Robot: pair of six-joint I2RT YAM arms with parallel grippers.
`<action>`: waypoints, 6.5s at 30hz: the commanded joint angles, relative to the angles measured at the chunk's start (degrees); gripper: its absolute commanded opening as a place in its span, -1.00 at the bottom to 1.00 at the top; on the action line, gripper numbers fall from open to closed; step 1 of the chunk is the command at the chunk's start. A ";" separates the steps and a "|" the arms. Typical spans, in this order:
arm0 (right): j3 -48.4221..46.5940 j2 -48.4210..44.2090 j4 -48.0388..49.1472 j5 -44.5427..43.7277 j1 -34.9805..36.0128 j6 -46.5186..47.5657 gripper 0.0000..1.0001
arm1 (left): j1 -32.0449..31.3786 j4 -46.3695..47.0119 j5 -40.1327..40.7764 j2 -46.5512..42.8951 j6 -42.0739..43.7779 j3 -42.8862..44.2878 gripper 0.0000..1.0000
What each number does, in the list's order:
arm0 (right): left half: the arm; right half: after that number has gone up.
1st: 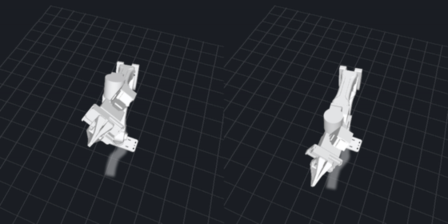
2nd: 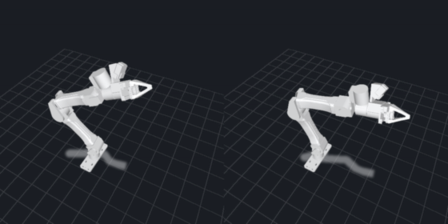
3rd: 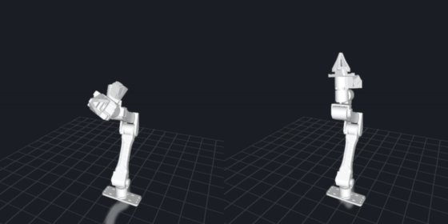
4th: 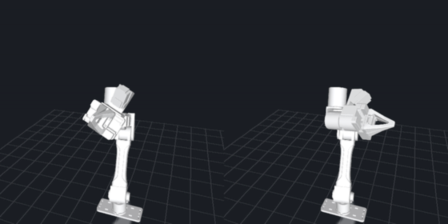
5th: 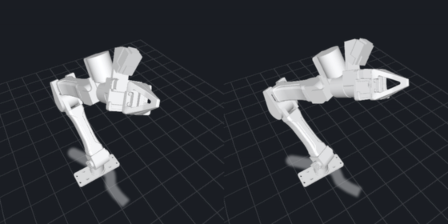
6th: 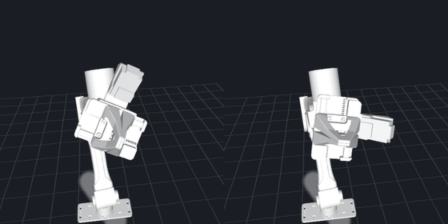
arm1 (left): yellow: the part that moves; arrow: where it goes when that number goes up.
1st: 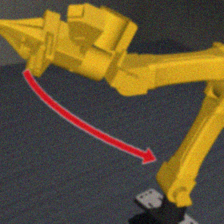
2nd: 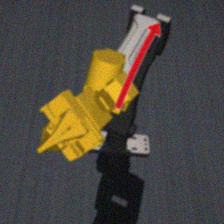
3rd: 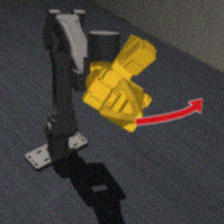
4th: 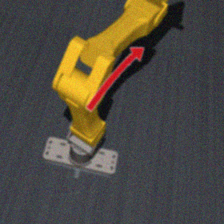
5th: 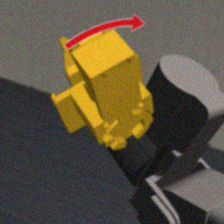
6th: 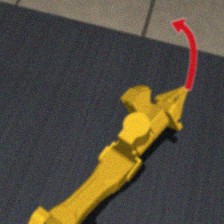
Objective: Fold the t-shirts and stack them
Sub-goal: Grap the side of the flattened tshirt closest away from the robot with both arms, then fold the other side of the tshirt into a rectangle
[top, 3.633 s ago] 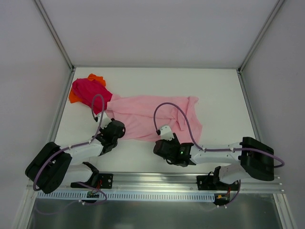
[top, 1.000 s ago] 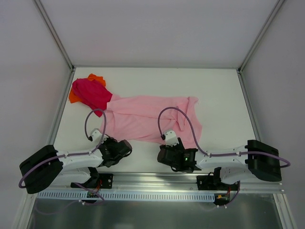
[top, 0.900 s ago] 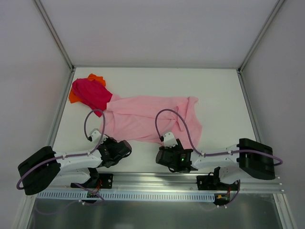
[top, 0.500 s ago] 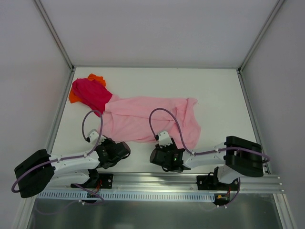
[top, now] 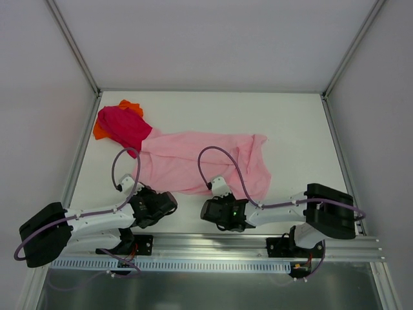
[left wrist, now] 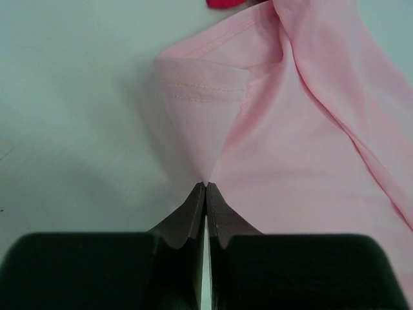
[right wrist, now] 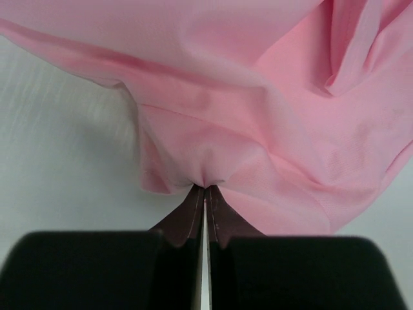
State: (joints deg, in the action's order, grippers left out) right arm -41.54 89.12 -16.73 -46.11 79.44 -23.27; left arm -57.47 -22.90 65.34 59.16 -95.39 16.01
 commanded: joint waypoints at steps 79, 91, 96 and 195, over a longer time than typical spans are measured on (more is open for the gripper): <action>-10.14 -21.00 -12.27 -5.13 -12.29 13.86 -0.98 | 8.69 30.04 -3.29 -6.71 37.29 7.53 -1.00; -9.52 -18.91 -10.16 -9.08 -13.25 15.36 -0.98 | 18.35 34.32 -8.83 0.87 49.34 17.12 -1.00; -13.56 -5.67 -9.02 -14.79 -14.40 15.09 -0.98 | 20.21 34.23 -9.44 3.33 48.99 17.21 -1.00; -40.97 16.87 0.92 3.92 -44.89 41.19 0.61 | 32.70 43.37 -41.80 38.85 59.09 41.39 0.04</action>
State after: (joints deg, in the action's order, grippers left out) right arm -77.41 103.85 -13.45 -43.83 36.07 17.15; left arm -23.29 17.41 26.17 98.48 -37.58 59.09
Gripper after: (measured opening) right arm 0.804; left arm 0.522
